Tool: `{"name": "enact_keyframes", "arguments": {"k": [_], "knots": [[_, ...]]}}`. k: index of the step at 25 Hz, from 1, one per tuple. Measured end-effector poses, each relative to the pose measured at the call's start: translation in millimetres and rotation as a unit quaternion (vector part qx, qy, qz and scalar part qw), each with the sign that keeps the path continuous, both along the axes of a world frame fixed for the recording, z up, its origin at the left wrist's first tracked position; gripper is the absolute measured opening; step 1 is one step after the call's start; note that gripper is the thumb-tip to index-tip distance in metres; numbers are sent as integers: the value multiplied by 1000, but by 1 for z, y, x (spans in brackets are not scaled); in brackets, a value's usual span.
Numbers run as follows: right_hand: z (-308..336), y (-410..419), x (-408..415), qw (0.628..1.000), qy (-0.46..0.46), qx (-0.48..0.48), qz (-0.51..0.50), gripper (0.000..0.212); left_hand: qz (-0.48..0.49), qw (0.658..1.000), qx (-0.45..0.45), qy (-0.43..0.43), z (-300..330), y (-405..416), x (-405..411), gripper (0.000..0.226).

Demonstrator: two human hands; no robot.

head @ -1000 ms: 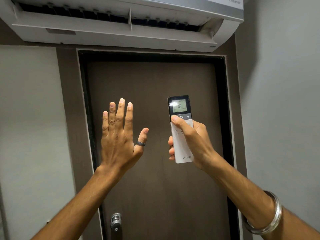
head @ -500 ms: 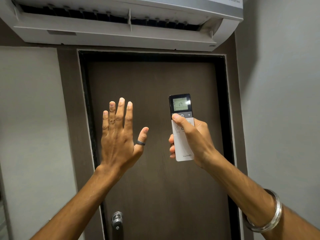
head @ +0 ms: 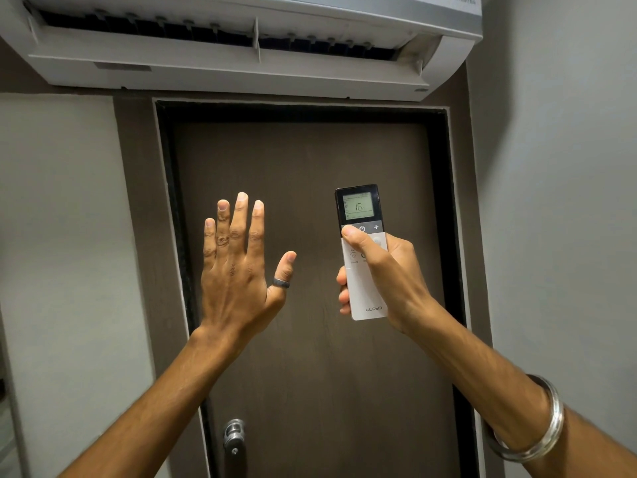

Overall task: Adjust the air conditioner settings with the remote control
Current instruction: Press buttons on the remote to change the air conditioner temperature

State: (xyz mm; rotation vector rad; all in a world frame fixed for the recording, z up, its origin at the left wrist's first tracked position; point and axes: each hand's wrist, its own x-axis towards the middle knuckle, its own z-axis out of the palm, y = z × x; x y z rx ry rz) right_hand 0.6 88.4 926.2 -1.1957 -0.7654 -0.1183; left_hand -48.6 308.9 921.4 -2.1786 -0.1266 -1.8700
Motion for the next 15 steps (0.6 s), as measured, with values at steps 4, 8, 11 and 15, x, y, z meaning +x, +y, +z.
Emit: {"name": "enact_keyframes", "arguments": {"k": [4, 8, 11, 15], "knots": [[0, -1, -3, 1000, 4, 2, 22, 36, -2, 1000, 2, 2, 0, -1, -2, 82], [2, -3, -6, 1000, 0, 1, 21, 35, -7, 1000, 5, 4, -2, -5, -3, 82], [-3, -6, -9, 1000, 2, -6, 16, 33, -21, 1000, -4, 10, -8, -11, -4, 82], [-38, -7, -4, 996, 14, -72, -60, 36, -41, 998, -20, 37, -46, -23, -1, 82]]}}
